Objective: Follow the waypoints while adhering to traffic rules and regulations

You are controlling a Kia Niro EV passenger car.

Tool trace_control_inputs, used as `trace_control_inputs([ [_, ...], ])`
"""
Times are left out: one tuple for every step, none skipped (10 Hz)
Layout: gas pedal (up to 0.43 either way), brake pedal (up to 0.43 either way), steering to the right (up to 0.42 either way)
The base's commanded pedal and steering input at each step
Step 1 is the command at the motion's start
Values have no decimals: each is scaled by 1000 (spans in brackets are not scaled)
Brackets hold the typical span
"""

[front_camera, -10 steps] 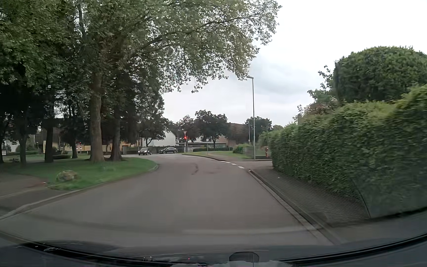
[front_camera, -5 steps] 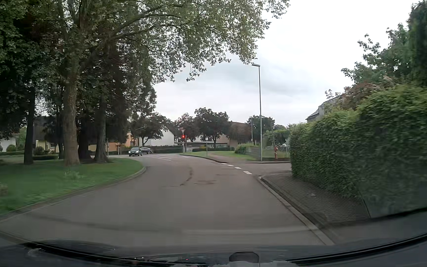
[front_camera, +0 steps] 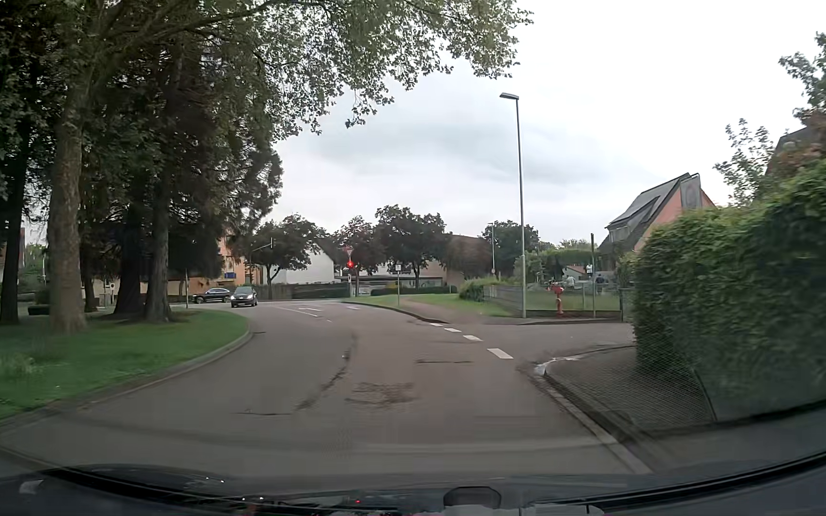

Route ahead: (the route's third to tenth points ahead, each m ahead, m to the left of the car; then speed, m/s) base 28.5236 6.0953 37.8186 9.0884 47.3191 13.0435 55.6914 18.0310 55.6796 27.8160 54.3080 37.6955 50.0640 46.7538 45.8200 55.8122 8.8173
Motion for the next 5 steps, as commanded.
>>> trace_control_inputs([
  [0,0,-5],
  [0,0,-7],
  [0,0,-11],
  [0,0,-16],
  [0,0,-22],
])
